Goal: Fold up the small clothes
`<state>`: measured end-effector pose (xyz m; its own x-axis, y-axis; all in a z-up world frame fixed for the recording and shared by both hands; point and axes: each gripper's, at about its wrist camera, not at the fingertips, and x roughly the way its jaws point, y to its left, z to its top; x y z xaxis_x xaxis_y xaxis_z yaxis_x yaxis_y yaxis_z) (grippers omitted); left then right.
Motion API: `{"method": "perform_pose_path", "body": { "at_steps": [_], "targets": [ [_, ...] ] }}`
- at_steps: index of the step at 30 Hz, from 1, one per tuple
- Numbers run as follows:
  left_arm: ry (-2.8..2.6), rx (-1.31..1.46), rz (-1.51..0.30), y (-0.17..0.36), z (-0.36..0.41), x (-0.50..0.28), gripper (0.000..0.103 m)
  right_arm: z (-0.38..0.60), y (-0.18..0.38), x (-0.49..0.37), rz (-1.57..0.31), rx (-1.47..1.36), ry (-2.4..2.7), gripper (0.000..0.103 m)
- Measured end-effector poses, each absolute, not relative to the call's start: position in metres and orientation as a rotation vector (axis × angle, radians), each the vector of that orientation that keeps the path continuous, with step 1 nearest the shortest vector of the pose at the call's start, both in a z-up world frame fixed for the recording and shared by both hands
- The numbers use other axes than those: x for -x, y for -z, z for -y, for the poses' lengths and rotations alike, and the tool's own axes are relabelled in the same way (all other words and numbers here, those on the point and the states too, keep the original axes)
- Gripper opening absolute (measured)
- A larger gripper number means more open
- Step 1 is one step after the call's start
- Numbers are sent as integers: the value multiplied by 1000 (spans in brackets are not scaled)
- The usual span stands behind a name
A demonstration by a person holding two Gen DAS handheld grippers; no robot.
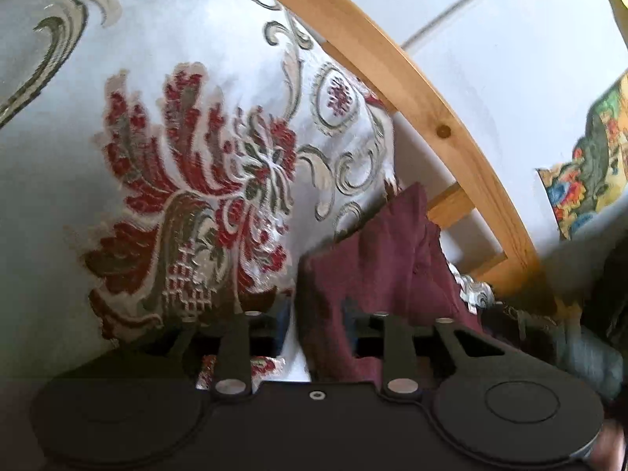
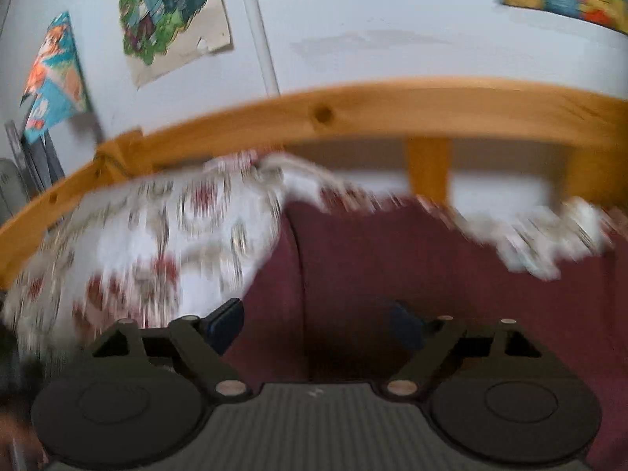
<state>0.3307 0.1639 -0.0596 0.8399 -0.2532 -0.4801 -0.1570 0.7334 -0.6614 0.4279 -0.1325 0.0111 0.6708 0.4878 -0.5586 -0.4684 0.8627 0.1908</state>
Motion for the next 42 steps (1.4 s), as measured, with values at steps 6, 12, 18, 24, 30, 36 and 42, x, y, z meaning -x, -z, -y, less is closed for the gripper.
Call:
{"method": "perform_pose_path", "body": {
  "at_steps": [6, 12, 18, 24, 30, 36, 42],
  "targets": [
    [76, 669, -612, 47, -145, -321, 61, 196, 27, -317, -697, -107, -390, 87],
    [105, 562, -726, 42, -119, -277, 60, 216, 53, -268, -704, -241, -368, 72],
    [210, 504, -796, 47, -97, -262, 52, 205, 63, -244, -759, -233, -457, 62],
    [214, 512, -817, 56, -92, -267, 51, 190, 61, -238, -786, -137, -482, 3],
    [227, 510, -846, 57, -90, -269, 41, 212, 10, -231, -657, -112, -441, 3],
    [248, 500, -868, 61, -82, -273, 41, 222, 29, -241, -728, -52, -355, 13],
    [261, 513, -867, 66, -78, -281, 42, 219, 34, -262, -701, -51, -341, 47]
  ]
}}
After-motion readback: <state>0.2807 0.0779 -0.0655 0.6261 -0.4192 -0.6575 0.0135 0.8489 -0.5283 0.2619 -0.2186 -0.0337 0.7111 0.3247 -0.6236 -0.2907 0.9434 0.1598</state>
